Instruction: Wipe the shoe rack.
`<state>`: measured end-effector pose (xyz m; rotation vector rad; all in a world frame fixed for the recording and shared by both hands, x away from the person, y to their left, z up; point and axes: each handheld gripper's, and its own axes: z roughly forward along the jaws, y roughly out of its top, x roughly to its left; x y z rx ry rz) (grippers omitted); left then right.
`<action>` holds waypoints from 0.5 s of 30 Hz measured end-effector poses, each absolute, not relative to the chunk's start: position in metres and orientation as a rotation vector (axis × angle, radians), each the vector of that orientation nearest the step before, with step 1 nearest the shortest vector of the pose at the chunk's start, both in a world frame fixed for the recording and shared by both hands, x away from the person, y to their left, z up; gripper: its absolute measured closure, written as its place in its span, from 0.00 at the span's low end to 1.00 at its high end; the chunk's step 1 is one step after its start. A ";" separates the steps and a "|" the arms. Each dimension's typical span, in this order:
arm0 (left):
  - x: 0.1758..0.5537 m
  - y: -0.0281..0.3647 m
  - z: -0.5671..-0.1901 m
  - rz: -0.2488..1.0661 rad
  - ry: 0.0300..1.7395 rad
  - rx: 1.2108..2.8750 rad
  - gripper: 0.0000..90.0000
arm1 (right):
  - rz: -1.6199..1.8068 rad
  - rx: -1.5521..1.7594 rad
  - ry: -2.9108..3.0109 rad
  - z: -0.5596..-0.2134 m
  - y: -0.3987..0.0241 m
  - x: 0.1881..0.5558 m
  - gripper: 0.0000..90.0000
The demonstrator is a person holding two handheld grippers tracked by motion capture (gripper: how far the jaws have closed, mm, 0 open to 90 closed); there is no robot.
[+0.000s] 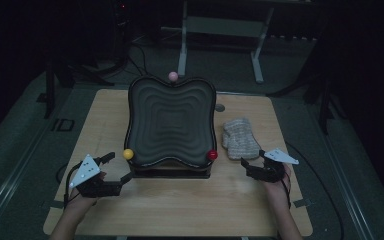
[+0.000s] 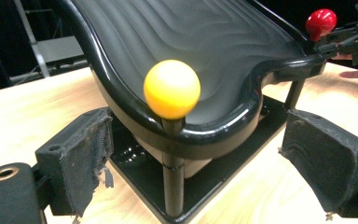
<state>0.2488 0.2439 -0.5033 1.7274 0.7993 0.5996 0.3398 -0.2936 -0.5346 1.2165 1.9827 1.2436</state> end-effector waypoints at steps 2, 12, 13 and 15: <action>0.247 0.245 -0.505 0.597 0.805 1.725 0.10 | 1.242 1.214 1.976 -0.534 -0.296 0.334 0.15; 0.236 0.255 -0.523 0.580 0.867 1.748 0.10 | 1.231 1.200 1.958 -0.534 -0.307 0.304 0.15; 0.235 0.256 -0.525 0.583 0.872 1.752 0.10 | 1.222 1.194 1.955 -0.533 -0.308 0.301 0.15; 0.233 0.259 -0.529 0.577 0.891 1.760 0.10 | 1.225 1.204 1.949 -0.533 -0.310 0.295 0.15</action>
